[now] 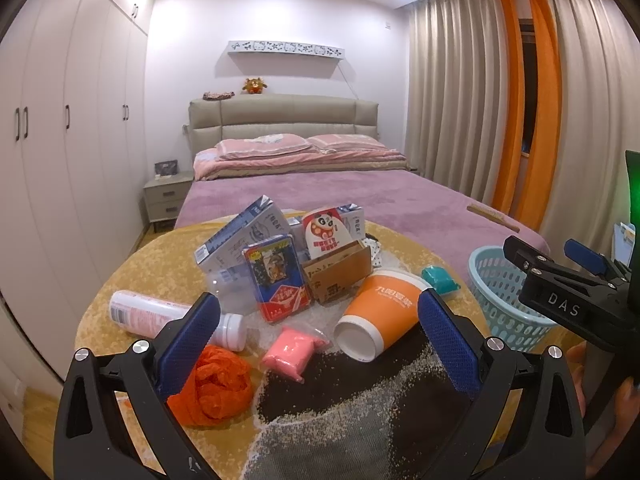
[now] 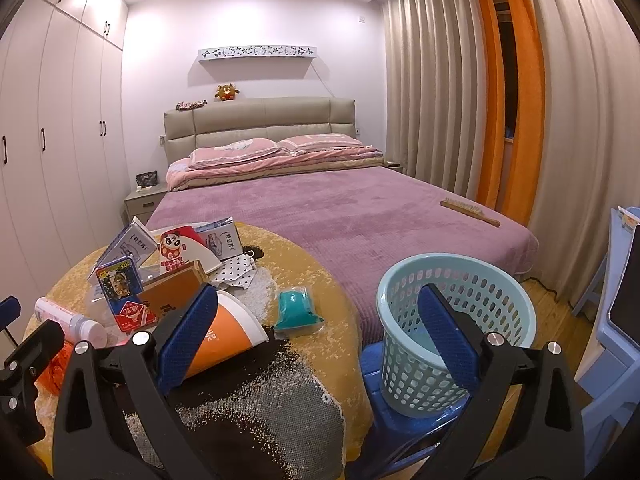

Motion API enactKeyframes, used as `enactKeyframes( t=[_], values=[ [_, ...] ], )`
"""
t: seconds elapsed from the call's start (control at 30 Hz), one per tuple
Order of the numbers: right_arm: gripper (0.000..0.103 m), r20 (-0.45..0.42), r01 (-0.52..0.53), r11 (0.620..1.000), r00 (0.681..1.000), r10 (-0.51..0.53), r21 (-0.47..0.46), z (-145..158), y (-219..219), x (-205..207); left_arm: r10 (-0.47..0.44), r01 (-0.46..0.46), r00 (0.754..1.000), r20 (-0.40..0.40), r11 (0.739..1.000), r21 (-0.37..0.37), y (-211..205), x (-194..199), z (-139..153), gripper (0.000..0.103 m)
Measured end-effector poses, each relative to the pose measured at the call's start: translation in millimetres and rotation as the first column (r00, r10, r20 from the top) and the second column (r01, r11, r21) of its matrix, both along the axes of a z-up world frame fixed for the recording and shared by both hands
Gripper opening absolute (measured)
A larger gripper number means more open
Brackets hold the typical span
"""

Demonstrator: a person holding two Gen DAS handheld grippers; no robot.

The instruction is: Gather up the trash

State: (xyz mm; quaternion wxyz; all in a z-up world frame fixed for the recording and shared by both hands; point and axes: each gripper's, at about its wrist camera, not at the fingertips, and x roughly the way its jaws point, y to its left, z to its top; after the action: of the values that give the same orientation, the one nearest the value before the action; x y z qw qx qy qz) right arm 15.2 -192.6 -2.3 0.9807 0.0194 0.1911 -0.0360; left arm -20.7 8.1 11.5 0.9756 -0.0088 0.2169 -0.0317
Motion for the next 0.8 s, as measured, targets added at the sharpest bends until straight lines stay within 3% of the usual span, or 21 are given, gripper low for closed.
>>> enactKeyframes(
  t=[0.8],
  values=[
    [0.096,-0.018,0.013,1.0,1.0,-0.013,0.0,-5.1,-1.8,5.4,0.0,0.0,1.0,-0.013,1.0,-0.01,0.9,3.3,-8.2,0.096]
  ],
)
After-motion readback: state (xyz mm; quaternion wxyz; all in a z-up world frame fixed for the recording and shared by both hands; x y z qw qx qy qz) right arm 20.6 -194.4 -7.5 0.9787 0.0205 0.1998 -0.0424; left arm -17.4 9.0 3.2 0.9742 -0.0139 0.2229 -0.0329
